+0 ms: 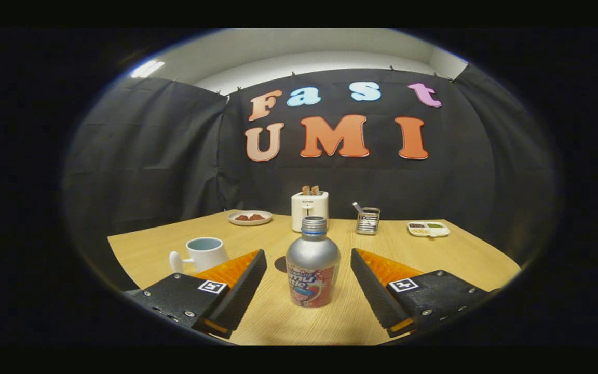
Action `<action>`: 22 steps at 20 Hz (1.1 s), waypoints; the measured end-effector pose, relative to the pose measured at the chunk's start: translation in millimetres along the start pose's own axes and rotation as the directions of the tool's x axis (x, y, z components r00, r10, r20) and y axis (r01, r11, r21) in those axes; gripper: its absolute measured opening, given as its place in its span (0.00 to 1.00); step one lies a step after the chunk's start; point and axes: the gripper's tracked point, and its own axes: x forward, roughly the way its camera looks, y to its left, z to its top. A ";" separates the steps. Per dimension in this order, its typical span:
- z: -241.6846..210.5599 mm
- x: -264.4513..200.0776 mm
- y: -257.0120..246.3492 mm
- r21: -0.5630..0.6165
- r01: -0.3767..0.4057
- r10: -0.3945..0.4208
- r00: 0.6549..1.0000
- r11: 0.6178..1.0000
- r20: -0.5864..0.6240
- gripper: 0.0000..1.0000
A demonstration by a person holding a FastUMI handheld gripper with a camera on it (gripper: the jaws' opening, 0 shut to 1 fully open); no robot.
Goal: Take the bottle from table, then pour the juice into the cup, finally place the bottle on the coaster
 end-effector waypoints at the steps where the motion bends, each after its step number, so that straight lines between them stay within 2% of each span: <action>1: -4.6 4.7 -0.1 0.007 0.002 -0.002 1.000 1.000 -0.007 0.98; 14: -56.4 45.6 -3.9 0.071 0.034 -0.027 0.994 0.997 -0.107 0.97; 15: -59.3 46.8 -2.1 0.072 0.035 -0.026 0.993 0.997 -0.116 0.95; 16: -58.4 44.0 -1.5 0.074 0.037 -0.029 0.993 0.997 -0.115 0.87; 18: -58.3 47.6 -1.8 0.062 0.040 -0.032 0.992 0.997 -0.123 0.80; 22: -54.3 48.3 0.6 0.039 0.035 -0.029 0.989 0.999 -0.147 0.78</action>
